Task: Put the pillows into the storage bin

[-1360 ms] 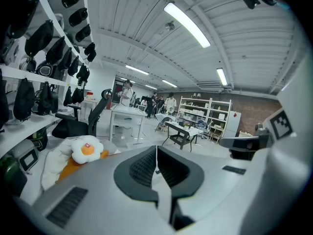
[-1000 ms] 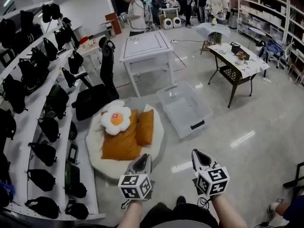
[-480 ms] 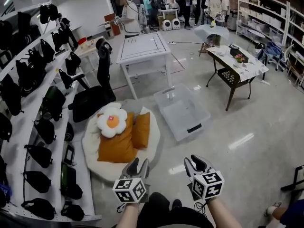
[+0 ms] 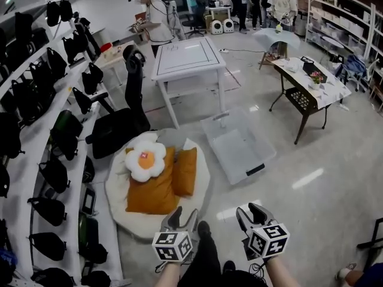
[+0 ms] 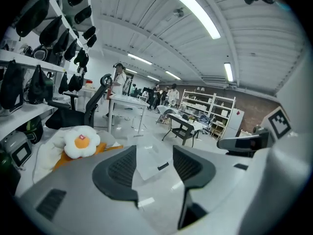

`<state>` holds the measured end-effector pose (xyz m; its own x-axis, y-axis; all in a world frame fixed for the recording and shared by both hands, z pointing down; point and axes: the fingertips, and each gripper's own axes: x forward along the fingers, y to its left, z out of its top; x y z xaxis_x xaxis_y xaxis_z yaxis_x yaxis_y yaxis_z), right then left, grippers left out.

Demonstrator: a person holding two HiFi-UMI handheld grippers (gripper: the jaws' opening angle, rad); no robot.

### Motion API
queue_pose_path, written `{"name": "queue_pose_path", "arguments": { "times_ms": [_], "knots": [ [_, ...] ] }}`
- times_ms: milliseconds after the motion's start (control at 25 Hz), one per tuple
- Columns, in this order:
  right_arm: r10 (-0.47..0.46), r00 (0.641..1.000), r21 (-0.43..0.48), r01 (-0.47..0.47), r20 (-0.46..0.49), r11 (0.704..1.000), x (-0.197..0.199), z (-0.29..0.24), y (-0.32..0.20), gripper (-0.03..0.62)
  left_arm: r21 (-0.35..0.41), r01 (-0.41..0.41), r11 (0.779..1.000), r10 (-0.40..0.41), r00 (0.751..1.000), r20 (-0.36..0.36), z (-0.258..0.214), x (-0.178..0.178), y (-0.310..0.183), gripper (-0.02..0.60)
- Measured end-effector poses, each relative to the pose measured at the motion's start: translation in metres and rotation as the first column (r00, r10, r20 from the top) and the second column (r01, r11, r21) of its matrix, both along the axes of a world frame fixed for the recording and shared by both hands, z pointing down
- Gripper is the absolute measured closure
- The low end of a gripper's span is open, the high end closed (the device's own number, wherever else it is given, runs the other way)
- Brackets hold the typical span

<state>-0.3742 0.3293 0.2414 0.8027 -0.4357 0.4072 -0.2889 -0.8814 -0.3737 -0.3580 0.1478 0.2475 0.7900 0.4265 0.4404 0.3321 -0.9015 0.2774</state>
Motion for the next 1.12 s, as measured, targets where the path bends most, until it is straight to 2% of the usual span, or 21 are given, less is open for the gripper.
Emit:
{"name": "queue_pose_path", "arguments": {
  "times_ms": [200, 360, 560, 800, 1120],
  "knots": [
    [0.02, 0.999, -0.009, -0.02, 0.026, 1.0, 0.08, 0.013, -0.022, 0.401, -0.002, 0.001, 1.0, -0.001, 1.0, 0.021, 0.016, 0.079, -0.025, 0.351],
    [0.028, 0.999, -0.005, -0.027, 0.043, 1.0, 0.147, 0.019, -0.049, 0.384, -0.032, 0.003, 0.999, -0.002, 0.999, 0.034, 0.023, 0.142, -0.048, 0.34],
    [0.015, 0.996, -0.013, -0.014, 0.088, 1.0, 0.203, 0.031, -0.081, 0.372, -0.036, 0.002, 0.999, 0.0, 0.999, 0.05, 0.03, 0.203, -0.074, 0.334],
    [0.008, 0.993, -0.025, -0.005, 0.115, 1.0, 0.244, 0.037, -0.108, 0.37, -0.048, 0.011, 0.999, -0.007, 0.997, 0.079, 0.04, 0.243, -0.099, 0.334],
    [-0.01, 0.988, -0.037, 0.016, 0.151, 0.999, 0.275, 0.05, -0.121, 0.37, -0.056, 0.066, 0.996, -0.06, 0.993, 0.103, 0.048, 0.266, -0.119, 0.334]
  ]
}}
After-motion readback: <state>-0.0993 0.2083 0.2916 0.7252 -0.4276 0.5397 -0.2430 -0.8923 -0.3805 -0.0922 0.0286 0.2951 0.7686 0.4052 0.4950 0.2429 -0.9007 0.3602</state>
